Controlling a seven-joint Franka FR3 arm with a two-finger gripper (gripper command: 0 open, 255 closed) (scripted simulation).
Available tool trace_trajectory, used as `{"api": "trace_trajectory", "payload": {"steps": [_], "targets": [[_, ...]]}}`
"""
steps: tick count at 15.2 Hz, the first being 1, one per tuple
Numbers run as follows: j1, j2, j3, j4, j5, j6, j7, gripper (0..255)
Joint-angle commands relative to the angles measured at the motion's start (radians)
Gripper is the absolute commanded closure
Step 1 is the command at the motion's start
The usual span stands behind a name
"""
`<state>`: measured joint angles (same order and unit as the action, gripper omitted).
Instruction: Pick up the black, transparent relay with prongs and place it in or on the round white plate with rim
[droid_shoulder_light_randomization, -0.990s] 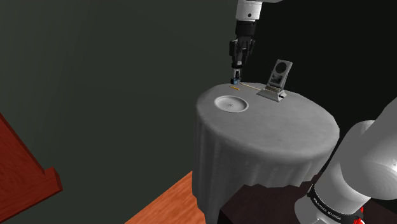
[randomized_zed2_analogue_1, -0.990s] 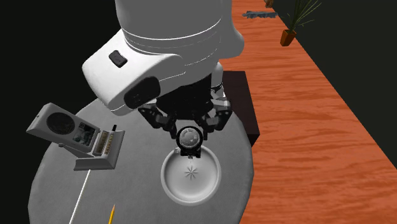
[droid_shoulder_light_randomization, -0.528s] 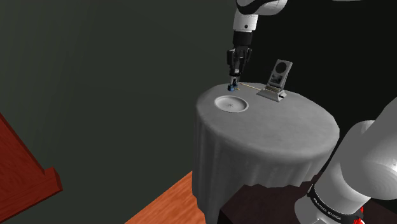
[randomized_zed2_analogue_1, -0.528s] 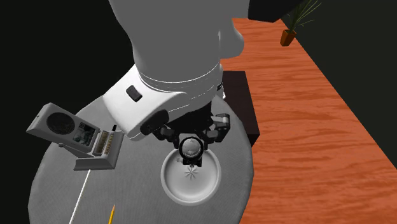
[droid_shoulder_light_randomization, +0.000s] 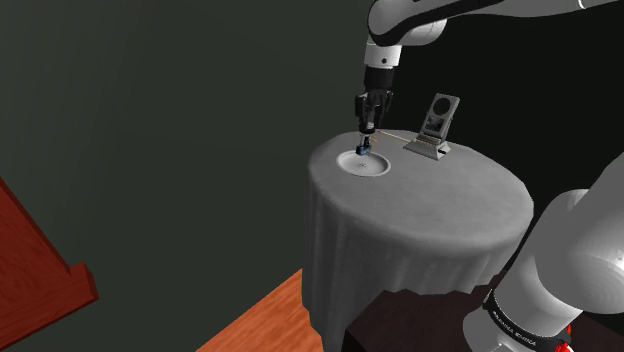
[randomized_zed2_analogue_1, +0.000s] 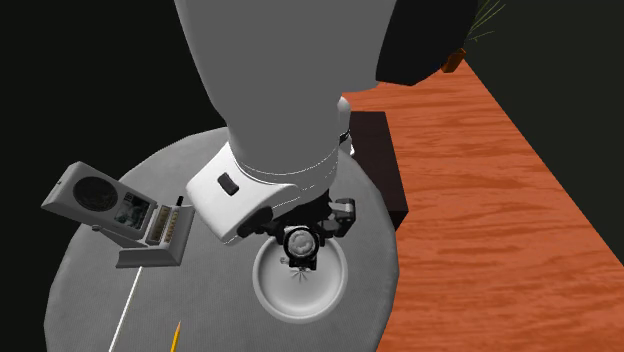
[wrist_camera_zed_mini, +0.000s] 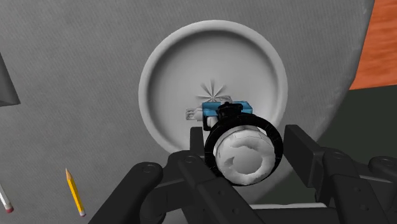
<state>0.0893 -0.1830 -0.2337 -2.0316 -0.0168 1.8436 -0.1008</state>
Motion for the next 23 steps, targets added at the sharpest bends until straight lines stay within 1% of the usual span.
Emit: {"api": "trace_trajectory", "payload": {"steps": [1,6,13,14,19,23], "targets": [[0.000,0.005,0.000,-0.022,0.001,0.027,0.000,255],[0.000,0.014,-0.002,-0.072,0.002,0.086,-0.003,255],[0.000,0.014,-0.002,-0.071,0.003,0.086,-0.003,255],[0.000,0.014,-0.002,-0.071,0.003,0.085,-0.003,0],[0.000,0.014,-0.002,-0.071,0.003,0.085,-0.003,0],[0.000,0.001,0.000,0.043,0.000,-0.042,-0.001,0]]}}
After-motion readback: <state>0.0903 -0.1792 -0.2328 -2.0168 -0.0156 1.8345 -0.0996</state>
